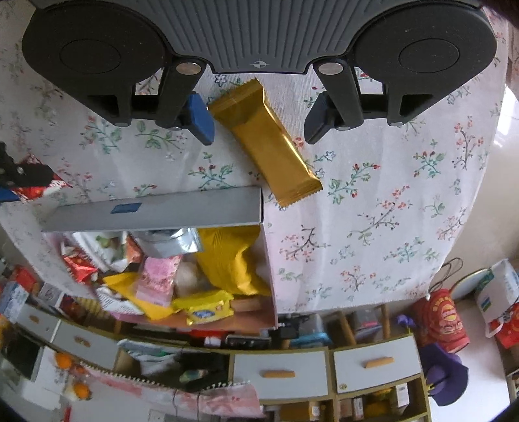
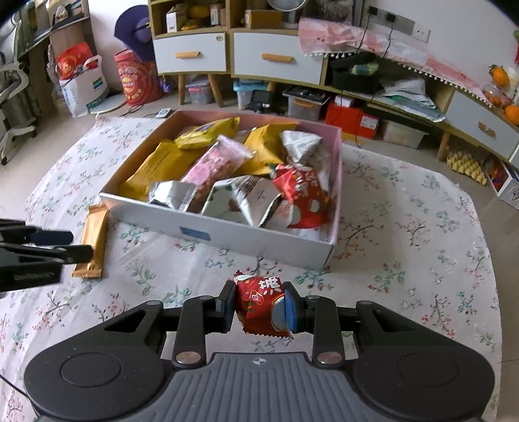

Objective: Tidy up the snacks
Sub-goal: 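Lift the gold bar with left while right lifts the red packet toward the box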

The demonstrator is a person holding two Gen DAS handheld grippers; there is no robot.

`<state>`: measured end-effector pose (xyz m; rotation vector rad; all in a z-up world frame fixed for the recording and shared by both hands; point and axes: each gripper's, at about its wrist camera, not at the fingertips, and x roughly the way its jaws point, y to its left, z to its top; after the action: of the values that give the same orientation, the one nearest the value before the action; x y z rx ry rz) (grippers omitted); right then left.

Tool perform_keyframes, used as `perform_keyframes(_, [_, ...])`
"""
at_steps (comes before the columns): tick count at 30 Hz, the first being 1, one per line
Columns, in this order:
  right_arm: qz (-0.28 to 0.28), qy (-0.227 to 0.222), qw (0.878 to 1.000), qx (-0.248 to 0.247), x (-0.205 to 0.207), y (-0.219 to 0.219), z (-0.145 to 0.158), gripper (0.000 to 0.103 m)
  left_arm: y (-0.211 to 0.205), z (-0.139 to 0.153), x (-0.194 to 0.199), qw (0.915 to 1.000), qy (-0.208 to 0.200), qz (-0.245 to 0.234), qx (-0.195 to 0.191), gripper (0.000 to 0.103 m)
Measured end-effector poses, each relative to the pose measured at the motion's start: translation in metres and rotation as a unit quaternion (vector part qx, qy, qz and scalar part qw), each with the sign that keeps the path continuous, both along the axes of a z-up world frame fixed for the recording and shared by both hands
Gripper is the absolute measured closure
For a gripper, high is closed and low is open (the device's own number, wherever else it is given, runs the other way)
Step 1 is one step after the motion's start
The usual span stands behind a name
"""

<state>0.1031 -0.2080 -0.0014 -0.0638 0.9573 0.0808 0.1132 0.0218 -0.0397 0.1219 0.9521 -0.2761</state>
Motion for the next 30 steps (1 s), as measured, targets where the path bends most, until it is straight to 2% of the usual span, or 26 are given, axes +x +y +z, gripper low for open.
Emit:
perform_keyframes(8, [0.027,0.009,1.000,-0.002,0.000,0.019,-0.002,0.098,-0.007,-0.009,0.009,0.9996,0.011,0.025,0.011,0.044])
perform_keyframes(11, [0.031,0.011,0.999,-0.004,-0.001,0.023,-0.002,0.098,-0.009,-0.008,0.007,0.9996,0.008,0.022,0.013,0.058])
perform_keyframes(12, [0.032,0.012,0.999,-0.005,-0.001,0.023,-0.002,0.098,-0.010,-0.008,0.006,0.9997,0.008,0.019,0.014,0.065])
perform_keyframes(16, [0.032,0.015,0.999,-0.007,-0.001,0.023,-0.003,0.098,-0.010,-0.006,0.005,0.9996,0.010,0.019,0.021,0.072])
perform_keyframes(22, [0.032,0.015,0.999,-0.009,-0.002,0.023,-0.002,0.098,0.000,-0.002,0.004,0.9994,0.012,0.028,0.014,0.079])
perform_keyframes(30, [0.028,0.011,1.000,-0.005,-0.001,0.021,0.001,0.098,0.017,0.008,-0.002,0.9997,0.007,0.022,-0.002,0.081])
